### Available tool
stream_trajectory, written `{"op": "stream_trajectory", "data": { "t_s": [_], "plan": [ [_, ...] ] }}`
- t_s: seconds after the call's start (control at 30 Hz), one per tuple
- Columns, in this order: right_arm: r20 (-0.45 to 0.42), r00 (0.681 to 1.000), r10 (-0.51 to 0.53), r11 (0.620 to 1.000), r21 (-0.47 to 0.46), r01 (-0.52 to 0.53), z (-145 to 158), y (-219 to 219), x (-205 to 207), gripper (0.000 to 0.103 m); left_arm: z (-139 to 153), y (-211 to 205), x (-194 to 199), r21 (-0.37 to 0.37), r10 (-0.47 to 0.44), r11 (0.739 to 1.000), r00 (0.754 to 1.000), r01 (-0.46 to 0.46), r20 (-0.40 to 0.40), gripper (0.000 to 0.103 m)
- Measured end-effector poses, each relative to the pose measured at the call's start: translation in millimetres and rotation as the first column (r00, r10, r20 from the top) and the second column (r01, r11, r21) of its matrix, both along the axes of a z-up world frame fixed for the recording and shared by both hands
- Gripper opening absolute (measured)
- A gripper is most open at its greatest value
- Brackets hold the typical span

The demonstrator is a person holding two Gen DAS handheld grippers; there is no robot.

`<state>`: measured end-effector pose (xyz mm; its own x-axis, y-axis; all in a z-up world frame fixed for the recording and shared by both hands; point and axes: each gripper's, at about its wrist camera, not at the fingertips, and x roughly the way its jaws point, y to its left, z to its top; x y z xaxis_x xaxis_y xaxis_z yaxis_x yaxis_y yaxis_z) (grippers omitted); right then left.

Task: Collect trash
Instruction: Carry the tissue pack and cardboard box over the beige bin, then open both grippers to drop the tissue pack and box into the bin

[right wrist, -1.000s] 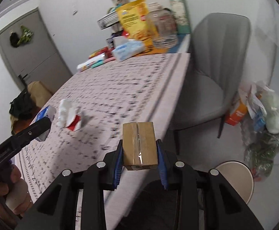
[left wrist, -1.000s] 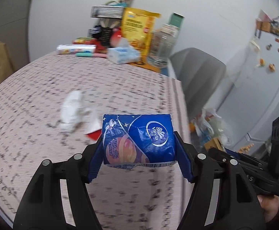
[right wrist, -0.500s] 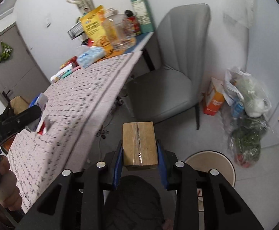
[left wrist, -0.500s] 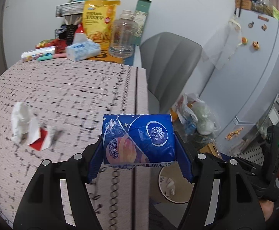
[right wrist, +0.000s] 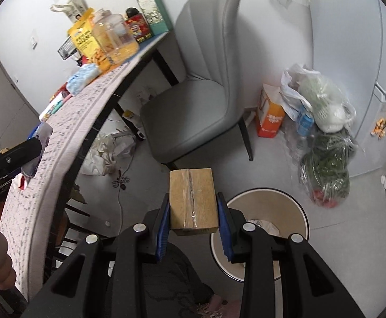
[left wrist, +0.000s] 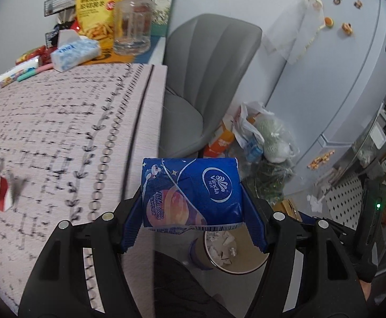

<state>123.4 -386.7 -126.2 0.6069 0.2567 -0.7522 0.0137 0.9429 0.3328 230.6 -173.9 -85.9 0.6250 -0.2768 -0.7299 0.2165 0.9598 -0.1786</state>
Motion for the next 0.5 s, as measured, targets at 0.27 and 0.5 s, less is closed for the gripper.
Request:
{"op": "stream_trajectory", "data": {
  "t_s": [0.27, 0.5],
  "plan": [
    [-0.018, 0.999, -0.050, 0.999, 0.005, 0.050, -26, -28, 12, 0.035, -23, -37, 17, 0.022, -0.047, 0.999, 0.997, 0.049, -0.058, 0.067],
    [-0.014, 0.993, -0.114, 0.993, 0.013, 0.115, -31, -56, 8, 0.059, -35, -64, 24, 0.021, -0.096, 0.995, 0.991, 0.099, -0.095, 0.067]
  ]
}}
